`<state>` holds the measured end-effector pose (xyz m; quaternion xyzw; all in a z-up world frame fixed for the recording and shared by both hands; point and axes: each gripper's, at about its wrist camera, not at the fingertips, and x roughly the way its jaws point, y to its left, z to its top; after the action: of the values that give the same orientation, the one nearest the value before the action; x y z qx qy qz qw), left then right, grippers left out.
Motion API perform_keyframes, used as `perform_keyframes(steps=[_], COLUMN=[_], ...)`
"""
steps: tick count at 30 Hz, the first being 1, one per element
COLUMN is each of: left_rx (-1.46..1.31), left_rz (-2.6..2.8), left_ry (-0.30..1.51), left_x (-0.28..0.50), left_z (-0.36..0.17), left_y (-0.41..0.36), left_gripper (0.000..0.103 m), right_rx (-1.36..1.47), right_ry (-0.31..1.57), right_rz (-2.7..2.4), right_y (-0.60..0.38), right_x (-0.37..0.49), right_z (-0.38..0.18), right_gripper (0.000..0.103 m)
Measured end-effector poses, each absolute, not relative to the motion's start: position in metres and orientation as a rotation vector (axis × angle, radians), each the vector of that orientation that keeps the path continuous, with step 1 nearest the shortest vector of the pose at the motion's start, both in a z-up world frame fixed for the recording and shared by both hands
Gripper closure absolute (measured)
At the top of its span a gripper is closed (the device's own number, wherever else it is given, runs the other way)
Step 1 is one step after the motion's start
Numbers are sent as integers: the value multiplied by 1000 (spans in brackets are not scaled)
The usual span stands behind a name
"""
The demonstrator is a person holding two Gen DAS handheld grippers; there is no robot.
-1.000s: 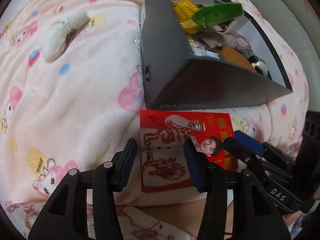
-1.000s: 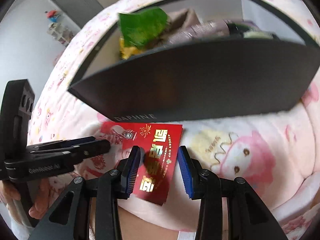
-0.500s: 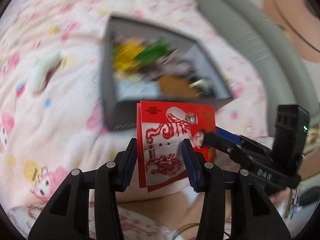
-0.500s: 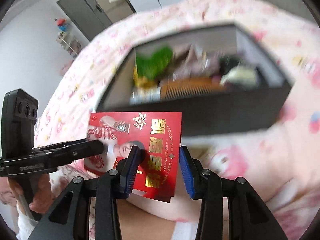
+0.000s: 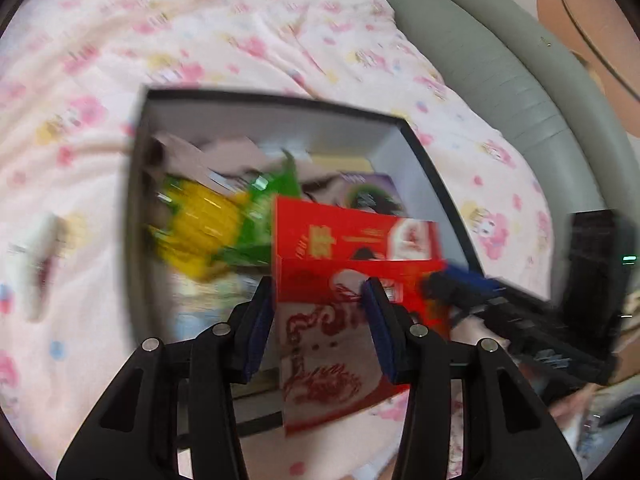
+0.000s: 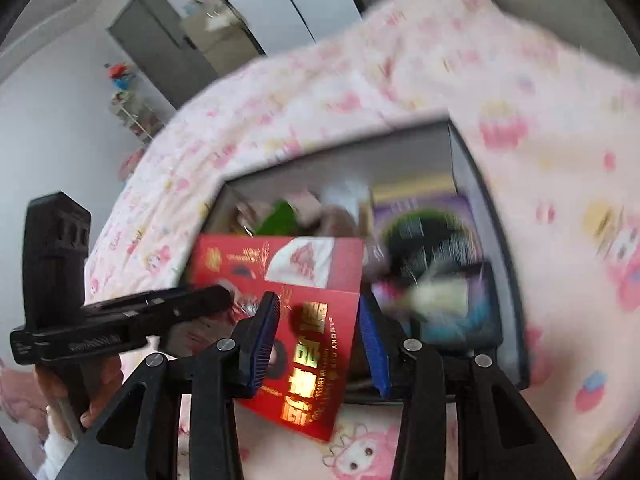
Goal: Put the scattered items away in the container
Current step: 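Lift the red card over the black box with the left gripper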
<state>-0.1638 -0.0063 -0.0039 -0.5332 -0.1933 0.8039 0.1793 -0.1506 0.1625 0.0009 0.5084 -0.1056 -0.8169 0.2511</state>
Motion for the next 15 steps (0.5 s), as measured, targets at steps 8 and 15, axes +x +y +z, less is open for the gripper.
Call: perform_keyframes(steps=[8,15], left_rx=[-1533,-1542], left_rz=[2269,2255], left_ry=[-484,-541], left_x=[-169,-196], left_z=[-12,-20], left_y=[16,29], left_gripper=[70,70], right_rx=[1406,1410], right_ry=[-209,-307], right_rz=[-2205,-2220], right_y=[138,153], right_x=[-164,-178], right_z=[-2,-1], right_gripper=[69,68])
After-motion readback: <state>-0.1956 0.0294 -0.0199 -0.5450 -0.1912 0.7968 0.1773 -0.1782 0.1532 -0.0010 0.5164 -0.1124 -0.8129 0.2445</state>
